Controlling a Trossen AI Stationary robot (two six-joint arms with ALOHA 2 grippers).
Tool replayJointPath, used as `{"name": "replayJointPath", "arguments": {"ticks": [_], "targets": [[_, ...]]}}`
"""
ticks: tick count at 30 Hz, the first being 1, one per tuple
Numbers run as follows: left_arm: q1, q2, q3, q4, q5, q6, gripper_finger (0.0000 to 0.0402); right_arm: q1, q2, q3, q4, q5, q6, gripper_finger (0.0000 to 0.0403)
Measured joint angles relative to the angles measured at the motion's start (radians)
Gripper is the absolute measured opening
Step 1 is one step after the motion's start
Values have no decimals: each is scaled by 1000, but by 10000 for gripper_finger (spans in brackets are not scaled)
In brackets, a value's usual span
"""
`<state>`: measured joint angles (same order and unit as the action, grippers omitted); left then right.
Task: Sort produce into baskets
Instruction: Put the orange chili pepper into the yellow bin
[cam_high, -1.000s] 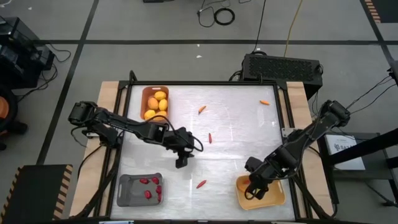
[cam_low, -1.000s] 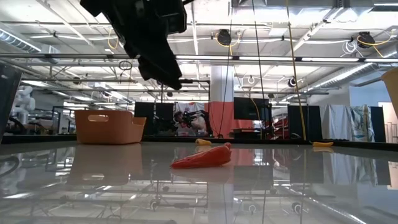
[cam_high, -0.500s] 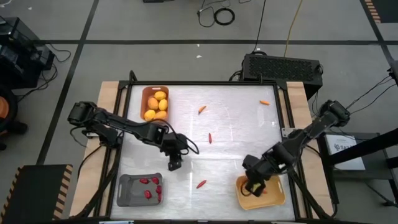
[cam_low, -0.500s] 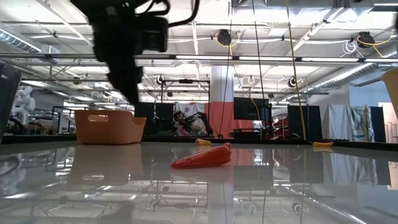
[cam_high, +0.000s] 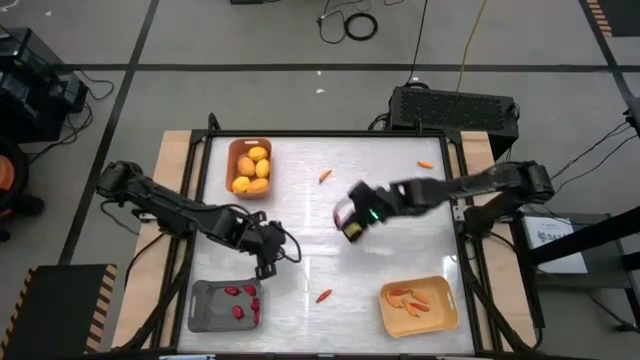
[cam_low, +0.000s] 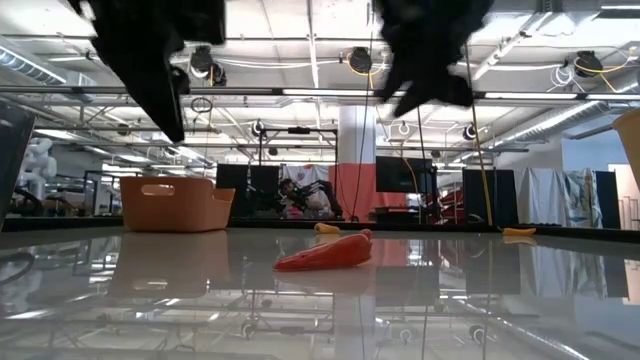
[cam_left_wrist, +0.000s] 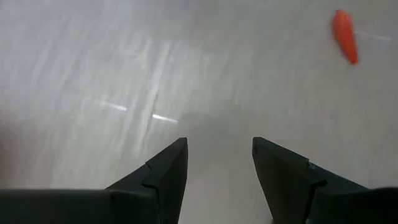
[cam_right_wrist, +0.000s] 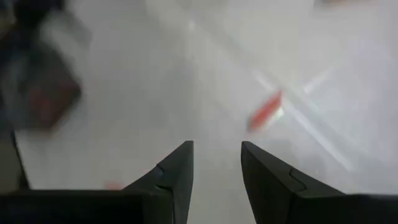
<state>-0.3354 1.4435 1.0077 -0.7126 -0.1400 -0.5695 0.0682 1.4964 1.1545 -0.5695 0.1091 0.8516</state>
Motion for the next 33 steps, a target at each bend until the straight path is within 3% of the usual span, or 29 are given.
{"name": "replayJointPath", "arguments": {"ticks": [7, 13, 18, 22, 27, 33], "targets": [[-42, -100, 0, -72, -88, -95, 187, -248, 137, 0, 366, -1, -42, 125], [-48, -139, 0, -74, -144, -167, 187, -394, 279, 6, 546, -4, 57, 125], [-47, -139, 0, -75, -154, -184, 187, -450, 412, 136, 441, -54, 69, 125], [-51, -139, 0, -77, -154, -184, 187, -462, 504, 321, 202, -88, 20, 125], [-53, -139, 0, -90, -154, -180, 187, -460, 620, 541, -123, -35, -50, 125], [-53, -139, 0, -91, -160, -153, 187, -460, 731, 636, -197, -40, -20, 125]]}}
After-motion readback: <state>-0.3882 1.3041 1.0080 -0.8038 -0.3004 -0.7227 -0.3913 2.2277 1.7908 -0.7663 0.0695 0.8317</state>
